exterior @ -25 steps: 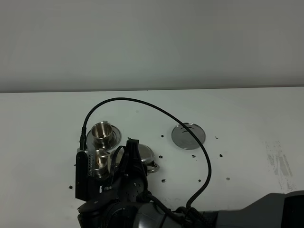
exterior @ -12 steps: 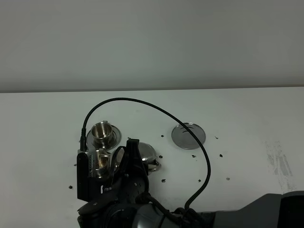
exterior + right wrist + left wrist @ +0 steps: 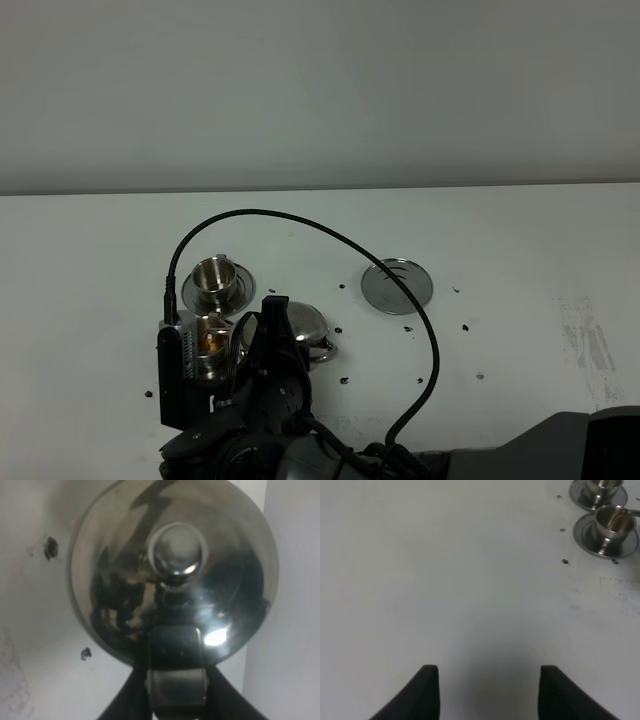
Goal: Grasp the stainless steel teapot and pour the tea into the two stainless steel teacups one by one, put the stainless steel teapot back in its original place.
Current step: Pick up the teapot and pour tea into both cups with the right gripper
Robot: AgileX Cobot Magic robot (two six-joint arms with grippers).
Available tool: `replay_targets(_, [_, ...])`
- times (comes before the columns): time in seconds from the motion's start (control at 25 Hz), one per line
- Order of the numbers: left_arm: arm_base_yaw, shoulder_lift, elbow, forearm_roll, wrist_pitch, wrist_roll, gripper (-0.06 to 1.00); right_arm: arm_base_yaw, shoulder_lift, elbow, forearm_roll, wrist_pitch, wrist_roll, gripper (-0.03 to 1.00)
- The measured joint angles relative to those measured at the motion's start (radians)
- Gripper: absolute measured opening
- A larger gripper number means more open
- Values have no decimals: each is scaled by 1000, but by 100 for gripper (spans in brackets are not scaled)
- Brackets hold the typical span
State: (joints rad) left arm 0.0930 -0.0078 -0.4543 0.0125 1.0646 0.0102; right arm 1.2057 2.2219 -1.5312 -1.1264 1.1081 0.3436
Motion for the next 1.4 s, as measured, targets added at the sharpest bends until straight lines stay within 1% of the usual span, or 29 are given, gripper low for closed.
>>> replay_targets(1.4, [0,0,0,0,0,0,46,12,4,0,-19,12,-9,20])
